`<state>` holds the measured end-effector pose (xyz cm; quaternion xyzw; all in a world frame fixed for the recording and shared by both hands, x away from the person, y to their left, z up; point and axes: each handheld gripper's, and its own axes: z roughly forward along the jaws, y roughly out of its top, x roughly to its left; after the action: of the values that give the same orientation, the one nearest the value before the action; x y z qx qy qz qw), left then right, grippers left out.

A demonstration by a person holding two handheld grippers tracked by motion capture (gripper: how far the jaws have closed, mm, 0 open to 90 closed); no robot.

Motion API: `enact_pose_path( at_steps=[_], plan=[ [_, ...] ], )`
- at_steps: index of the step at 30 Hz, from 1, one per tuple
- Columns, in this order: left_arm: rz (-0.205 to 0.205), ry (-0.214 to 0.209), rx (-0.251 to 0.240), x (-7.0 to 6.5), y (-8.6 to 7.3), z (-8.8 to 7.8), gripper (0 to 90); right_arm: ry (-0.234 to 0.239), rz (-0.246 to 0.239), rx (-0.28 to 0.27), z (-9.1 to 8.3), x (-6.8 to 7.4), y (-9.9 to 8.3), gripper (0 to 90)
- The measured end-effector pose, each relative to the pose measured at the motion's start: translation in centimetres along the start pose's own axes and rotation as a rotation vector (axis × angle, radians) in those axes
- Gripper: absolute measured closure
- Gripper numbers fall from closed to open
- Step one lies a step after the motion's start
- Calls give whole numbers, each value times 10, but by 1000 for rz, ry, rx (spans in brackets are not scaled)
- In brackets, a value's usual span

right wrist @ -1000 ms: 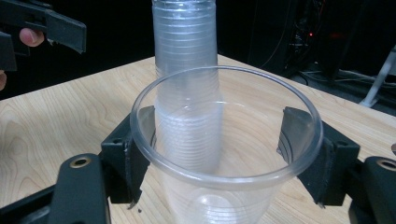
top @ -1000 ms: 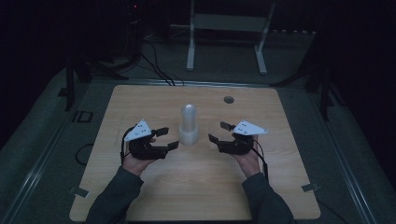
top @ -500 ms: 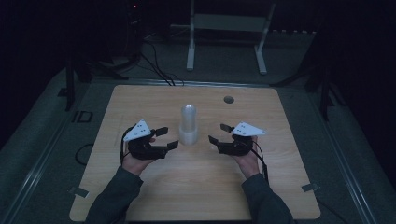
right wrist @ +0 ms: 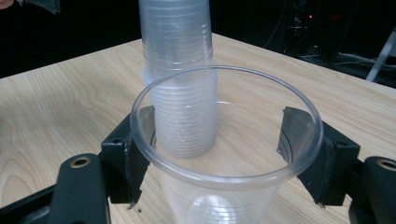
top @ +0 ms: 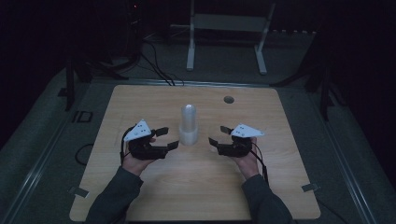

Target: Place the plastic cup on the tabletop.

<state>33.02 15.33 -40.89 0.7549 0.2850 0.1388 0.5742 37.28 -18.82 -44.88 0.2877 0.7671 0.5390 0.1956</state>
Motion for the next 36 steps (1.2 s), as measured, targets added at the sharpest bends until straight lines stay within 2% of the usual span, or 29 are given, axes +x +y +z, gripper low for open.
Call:
enact_pose_path(
  at_steps=[36],
  plan=[
    [-4,-3,-7,1,0,-1,286,-15,14,66,14,-2,-13,272]
  ],
)
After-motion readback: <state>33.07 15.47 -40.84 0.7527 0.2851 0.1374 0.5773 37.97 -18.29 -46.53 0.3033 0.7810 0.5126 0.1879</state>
